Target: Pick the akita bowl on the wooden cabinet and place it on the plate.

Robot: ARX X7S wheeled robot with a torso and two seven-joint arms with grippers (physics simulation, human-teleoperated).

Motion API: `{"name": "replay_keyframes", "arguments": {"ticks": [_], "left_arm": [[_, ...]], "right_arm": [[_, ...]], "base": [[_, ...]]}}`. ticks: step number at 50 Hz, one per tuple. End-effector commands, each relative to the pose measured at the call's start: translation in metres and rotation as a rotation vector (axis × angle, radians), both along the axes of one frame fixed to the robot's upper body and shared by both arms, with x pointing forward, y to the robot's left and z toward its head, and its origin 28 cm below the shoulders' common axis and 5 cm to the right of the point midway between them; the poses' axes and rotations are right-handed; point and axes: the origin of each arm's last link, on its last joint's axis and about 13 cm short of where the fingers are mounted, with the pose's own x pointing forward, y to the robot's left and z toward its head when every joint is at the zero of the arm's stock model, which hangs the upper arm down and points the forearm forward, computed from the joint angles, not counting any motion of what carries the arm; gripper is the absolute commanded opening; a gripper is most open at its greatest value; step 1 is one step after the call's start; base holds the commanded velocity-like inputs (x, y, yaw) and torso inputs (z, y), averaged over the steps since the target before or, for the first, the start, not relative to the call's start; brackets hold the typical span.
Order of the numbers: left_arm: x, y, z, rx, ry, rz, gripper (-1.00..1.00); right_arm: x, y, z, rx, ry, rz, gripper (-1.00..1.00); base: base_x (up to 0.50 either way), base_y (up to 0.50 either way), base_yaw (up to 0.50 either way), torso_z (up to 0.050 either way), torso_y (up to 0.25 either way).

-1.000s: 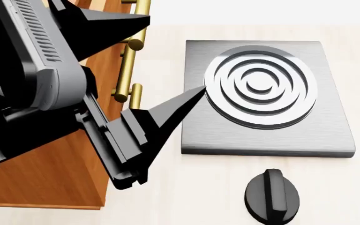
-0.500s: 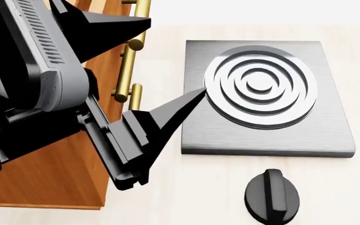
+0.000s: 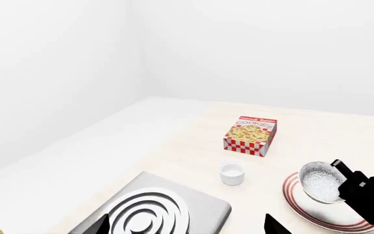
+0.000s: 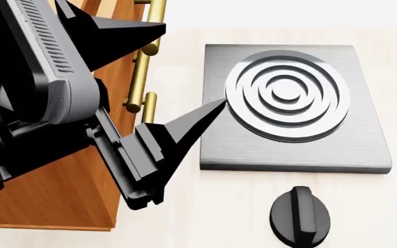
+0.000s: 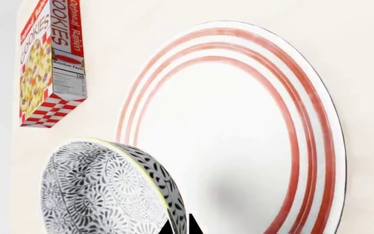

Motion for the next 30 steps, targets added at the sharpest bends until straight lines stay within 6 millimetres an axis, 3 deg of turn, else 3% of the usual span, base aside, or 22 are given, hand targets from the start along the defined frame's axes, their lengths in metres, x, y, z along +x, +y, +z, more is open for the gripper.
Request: {"name": "replay_keyframes", "arguments": {"ticks": [1,30], "left_arm": [[0.0002,0.0003,-0.0011,0.000,0.002,0.001,1.00],[0.0019,0.0005,-0.0030,-0.002,0.007,0.003,1.00]], "right_arm": [[-0.0007,-0.0015,-0.0009,-0.021,-0.002,-0.002,-1.00],[-0.0040,-0.0071,-0.0065,-0.016,-0.009,-0.038,-1.00]], "base": [[0.00,0.00,0.00,0.000,0.000],[0.00,0.00,0.00,0.000,0.000]]}}
